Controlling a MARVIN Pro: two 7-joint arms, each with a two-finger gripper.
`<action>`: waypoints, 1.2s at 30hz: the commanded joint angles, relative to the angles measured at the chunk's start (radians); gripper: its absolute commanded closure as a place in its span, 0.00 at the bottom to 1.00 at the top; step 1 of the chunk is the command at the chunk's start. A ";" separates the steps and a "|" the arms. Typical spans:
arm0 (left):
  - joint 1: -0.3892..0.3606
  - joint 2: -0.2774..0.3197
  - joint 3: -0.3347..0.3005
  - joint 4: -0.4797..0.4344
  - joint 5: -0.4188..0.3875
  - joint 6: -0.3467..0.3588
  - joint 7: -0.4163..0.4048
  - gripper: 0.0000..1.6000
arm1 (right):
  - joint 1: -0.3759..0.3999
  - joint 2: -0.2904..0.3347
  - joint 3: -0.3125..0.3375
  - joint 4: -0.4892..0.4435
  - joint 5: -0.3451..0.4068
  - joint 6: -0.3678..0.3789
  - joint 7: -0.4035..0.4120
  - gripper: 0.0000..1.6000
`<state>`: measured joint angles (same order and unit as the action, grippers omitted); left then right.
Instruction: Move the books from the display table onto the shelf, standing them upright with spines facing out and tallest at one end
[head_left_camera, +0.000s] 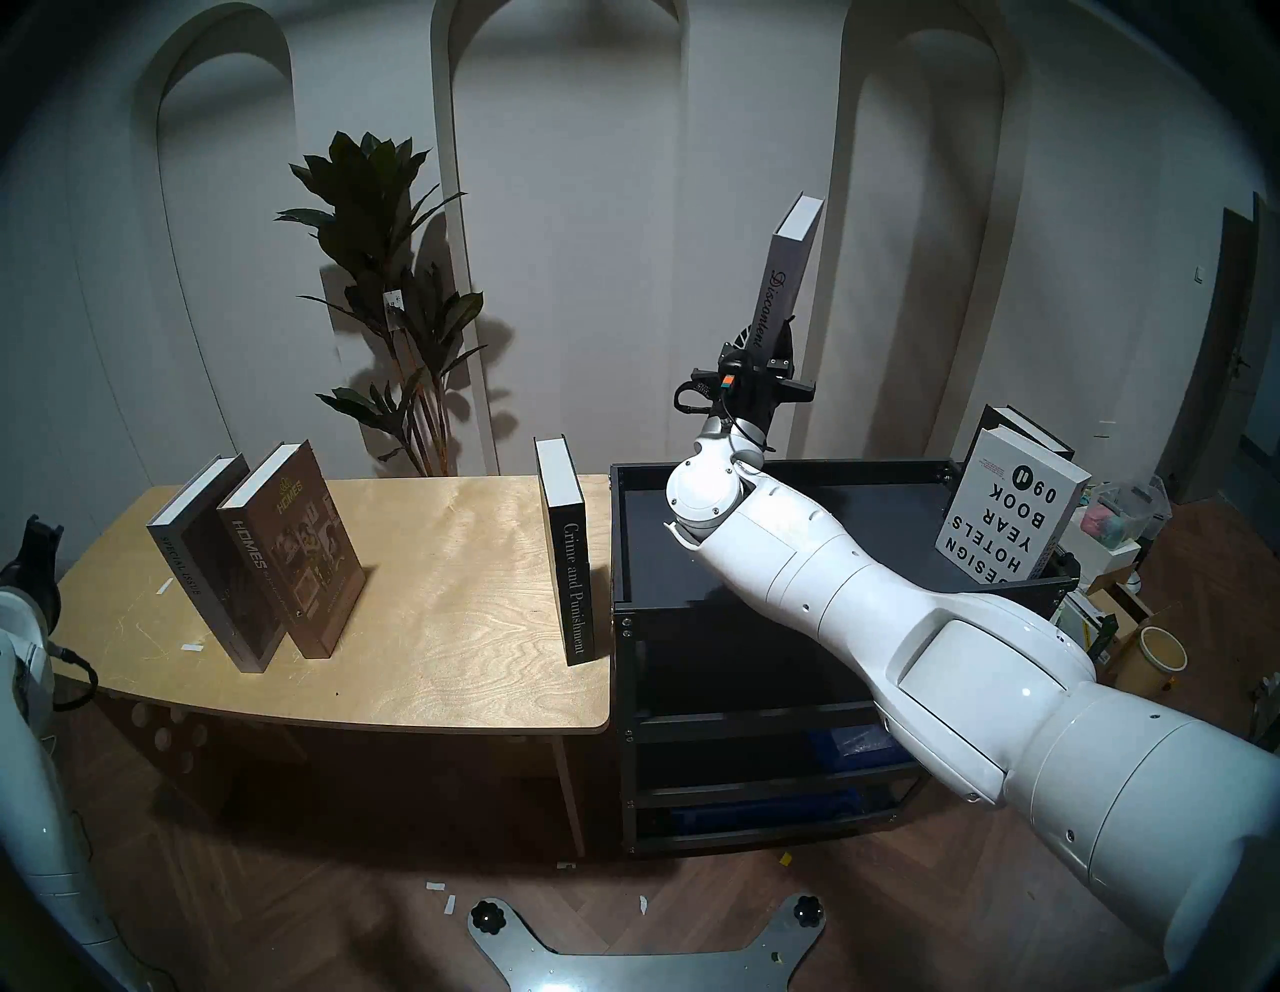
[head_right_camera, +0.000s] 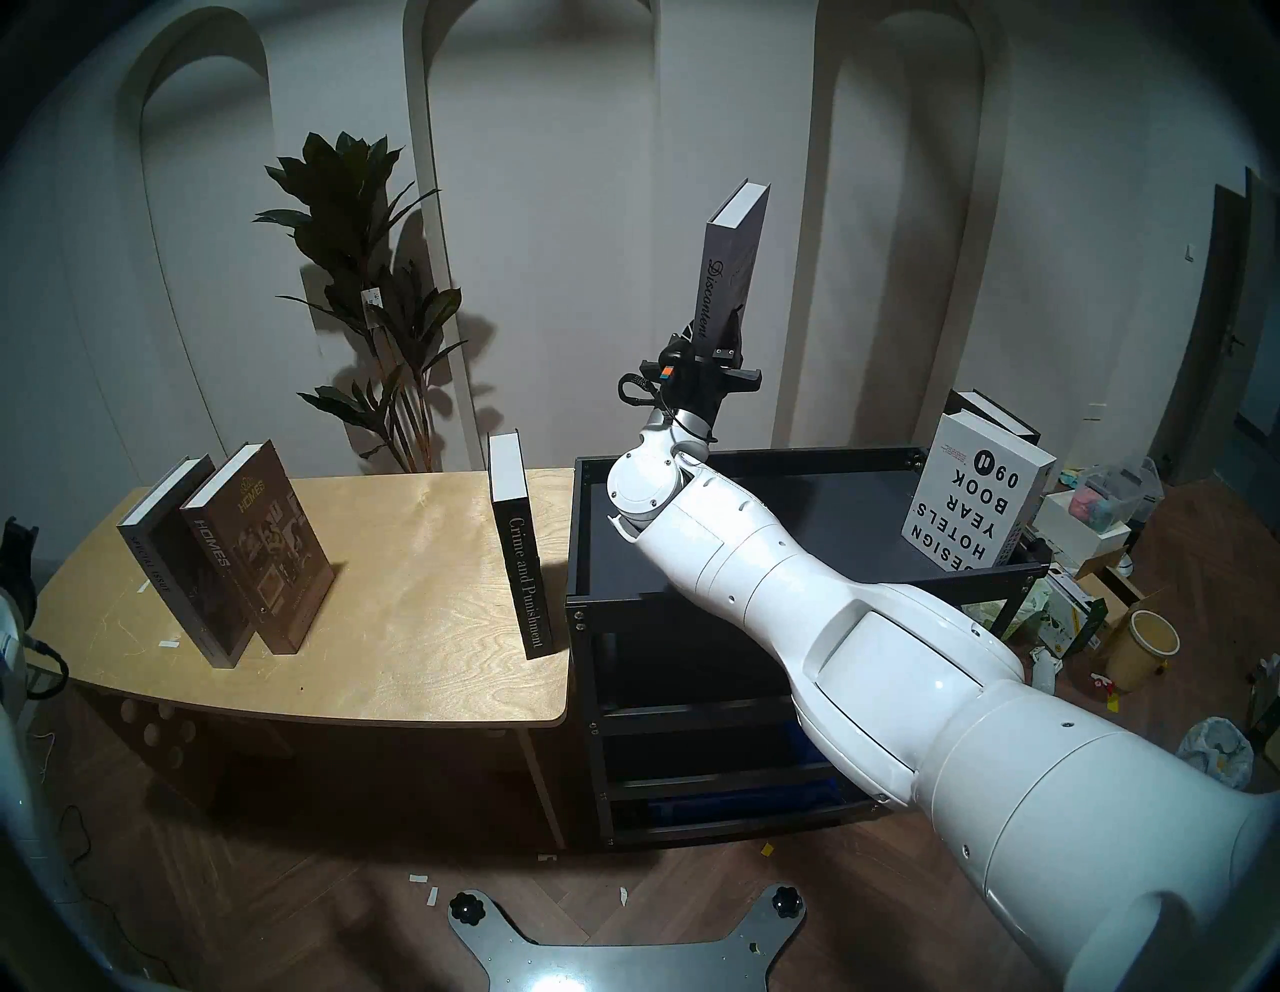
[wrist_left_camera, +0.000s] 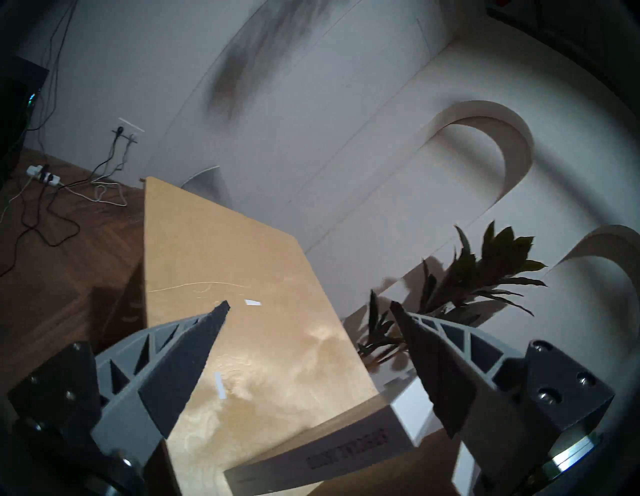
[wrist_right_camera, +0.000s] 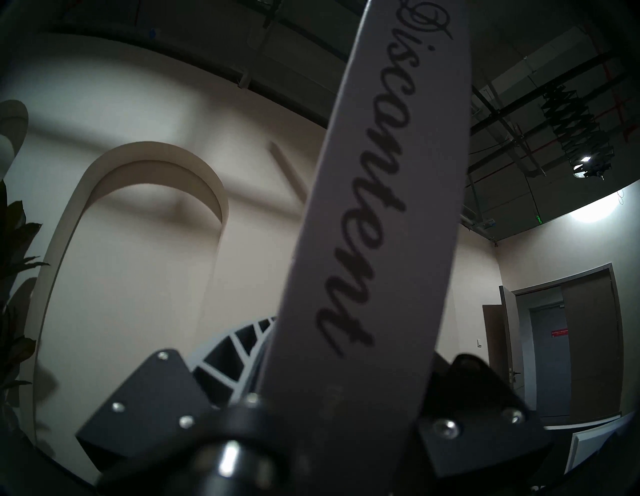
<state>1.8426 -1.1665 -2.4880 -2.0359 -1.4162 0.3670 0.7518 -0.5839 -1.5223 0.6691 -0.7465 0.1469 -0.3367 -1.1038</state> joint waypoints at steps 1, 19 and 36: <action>0.049 -0.023 -0.058 0.024 0.019 0.007 -0.006 0.00 | 0.019 -0.009 -0.001 -0.069 -0.004 -0.019 0.006 1.00; 0.129 -0.098 -0.123 0.078 0.048 0.052 -0.022 0.00 | 0.008 0.091 0.043 -0.133 0.007 -0.029 0.005 1.00; 0.181 -0.158 -0.140 0.065 0.068 0.097 -0.049 0.00 | -0.045 0.201 0.074 -0.169 0.025 -0.034 0.039 1.00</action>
<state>2.0006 -1.3199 -2.6153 -1.9473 -1.3559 0.4597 0.7199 -0.6139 -1.3650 0.7339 -0.8818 0.1633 -0.3654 -1.0802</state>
